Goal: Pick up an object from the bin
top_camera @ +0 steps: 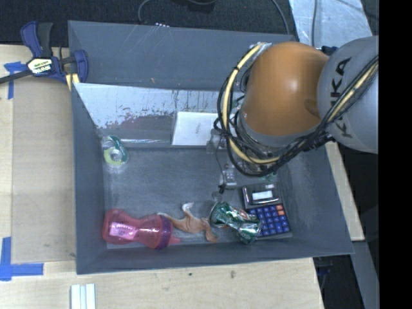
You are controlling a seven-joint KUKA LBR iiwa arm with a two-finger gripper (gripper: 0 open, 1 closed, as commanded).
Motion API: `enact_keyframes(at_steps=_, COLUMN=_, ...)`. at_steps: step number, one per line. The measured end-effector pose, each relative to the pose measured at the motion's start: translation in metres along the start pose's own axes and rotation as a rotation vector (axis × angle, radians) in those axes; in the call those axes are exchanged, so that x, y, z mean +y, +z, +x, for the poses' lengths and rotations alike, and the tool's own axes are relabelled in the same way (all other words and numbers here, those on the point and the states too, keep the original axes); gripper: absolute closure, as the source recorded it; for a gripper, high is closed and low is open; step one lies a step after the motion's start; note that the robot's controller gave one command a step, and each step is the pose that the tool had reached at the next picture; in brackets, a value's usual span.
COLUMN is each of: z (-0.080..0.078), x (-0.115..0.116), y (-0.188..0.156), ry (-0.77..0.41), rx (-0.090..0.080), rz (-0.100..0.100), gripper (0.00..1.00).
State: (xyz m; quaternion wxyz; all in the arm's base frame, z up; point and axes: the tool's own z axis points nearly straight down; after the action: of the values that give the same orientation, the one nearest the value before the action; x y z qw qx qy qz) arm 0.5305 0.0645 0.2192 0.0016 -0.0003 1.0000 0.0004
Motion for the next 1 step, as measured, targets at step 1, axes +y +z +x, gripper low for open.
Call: enact_keyframes(at_steps=1, z=0.0175, x=-0.0044, y=0.0365, ry=-0.071, rx=-0.002, rz=0.000, gripper=0.00)
